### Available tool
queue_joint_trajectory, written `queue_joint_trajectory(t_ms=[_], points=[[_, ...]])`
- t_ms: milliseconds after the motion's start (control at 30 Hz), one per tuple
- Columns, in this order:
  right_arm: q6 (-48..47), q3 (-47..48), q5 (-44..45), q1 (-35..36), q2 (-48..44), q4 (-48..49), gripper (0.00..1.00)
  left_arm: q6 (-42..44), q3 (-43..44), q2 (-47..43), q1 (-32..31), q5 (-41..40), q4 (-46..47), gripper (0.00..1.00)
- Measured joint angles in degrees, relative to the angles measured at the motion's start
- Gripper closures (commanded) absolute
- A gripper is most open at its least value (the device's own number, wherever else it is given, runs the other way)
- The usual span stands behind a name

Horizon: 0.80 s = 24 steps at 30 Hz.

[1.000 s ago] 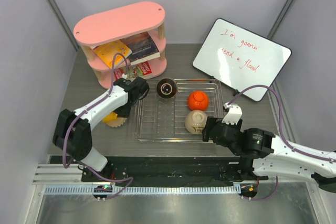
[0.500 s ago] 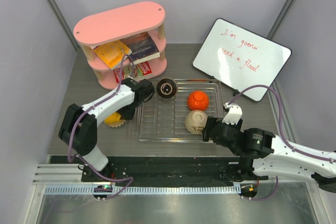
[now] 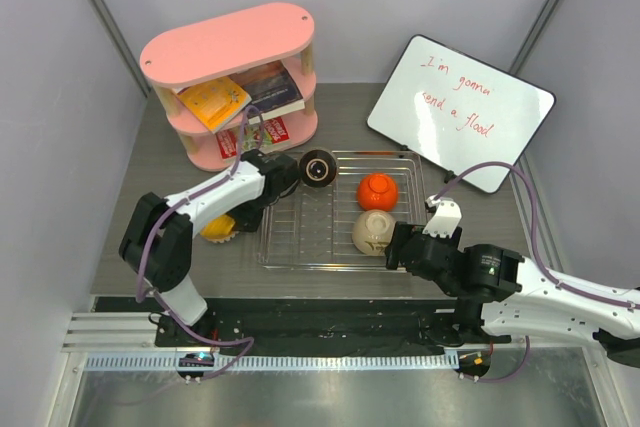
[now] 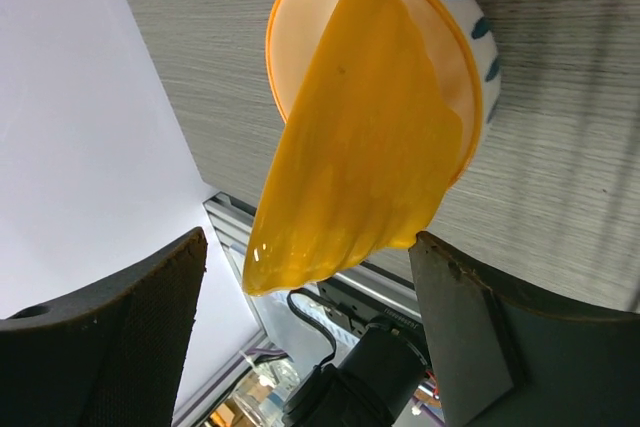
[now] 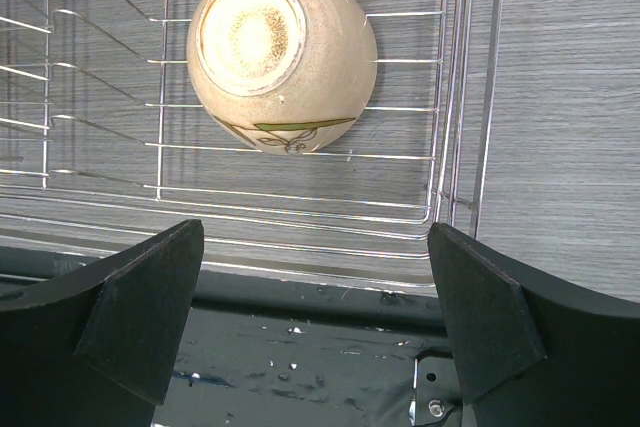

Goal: Unload the bowls from the dish rack

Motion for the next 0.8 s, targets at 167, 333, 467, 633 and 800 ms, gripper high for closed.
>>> queue_joint_trajectory(t_ms=[167, 333, 467, 633, 800], points=[[0.00, 0.00, 0.00, 0.00, 0.63, -0.02, 0.00, 0.31, 2.01, 0.00, -1.14, 2.29, -1.36, 0.17], [0.00, 0.00, 0.00, 0.00, 1.09, -0.11, 0.00, 0.52, 4.48, -0.92, -1.66, 5.79, -1.75, 0.17], [0.00, 0.00, 0.00, 0.00, 1.11, -0.11, 0.00, 0.61, 5.38, -2.99, -1.68, 7.10, -2.05, 0.17], [-0.04, 0.02, 0.00, 0.00, 1.09, -0.11, 0.00, 0.52, 5.53, -3.37, -1.68, 7.52, -2.01, 0.17], [-0.17, 0.00, 0.00, 0.00, 1.07, -0.17, 0.00, 0.33, 5.53, -4.57, -1.40, 7.67, -1.09, 0.17]])
